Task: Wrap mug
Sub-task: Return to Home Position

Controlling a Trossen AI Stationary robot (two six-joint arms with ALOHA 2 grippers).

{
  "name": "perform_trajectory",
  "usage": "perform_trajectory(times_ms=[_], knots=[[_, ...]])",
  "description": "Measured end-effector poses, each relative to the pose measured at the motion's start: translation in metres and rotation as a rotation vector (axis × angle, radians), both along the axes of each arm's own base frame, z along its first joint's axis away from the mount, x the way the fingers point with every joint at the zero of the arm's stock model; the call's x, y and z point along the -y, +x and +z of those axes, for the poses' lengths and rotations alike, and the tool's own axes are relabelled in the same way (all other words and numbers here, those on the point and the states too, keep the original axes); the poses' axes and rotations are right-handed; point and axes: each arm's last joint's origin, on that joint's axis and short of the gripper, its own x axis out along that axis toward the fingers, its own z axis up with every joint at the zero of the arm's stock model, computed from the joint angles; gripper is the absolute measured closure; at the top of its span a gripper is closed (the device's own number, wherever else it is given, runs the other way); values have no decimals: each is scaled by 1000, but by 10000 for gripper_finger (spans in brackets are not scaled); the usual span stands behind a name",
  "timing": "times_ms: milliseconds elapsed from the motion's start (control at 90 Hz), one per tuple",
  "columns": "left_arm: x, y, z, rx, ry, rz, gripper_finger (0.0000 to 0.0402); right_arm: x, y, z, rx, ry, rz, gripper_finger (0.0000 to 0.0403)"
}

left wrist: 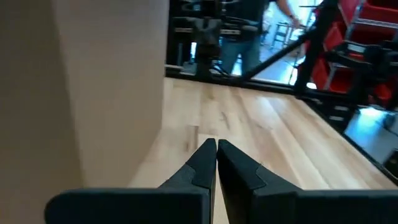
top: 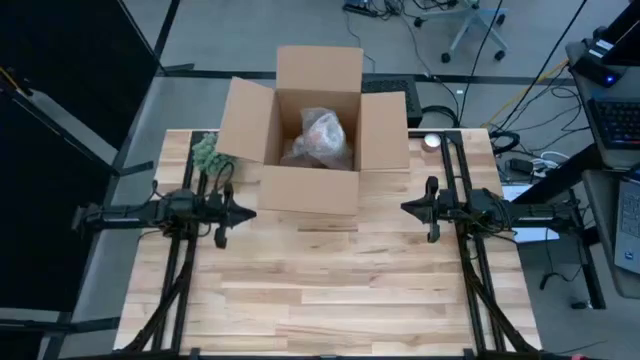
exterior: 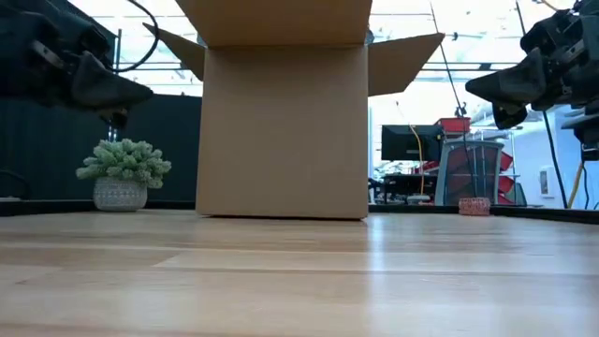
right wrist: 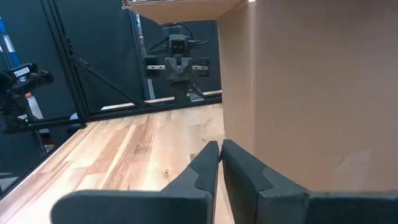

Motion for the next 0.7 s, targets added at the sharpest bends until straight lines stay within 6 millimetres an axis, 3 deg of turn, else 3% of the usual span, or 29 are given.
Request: perform_trajectory(times_ms=[289, 700], knots=[[-4, 1, -3, -34, 12, 96, 398, 0, 0, 0, 0, 0, 0, 394], [-4, 1, -3, -35, 4, 100, 398, 0, 0, 0, 0, 0, 0, 394]])
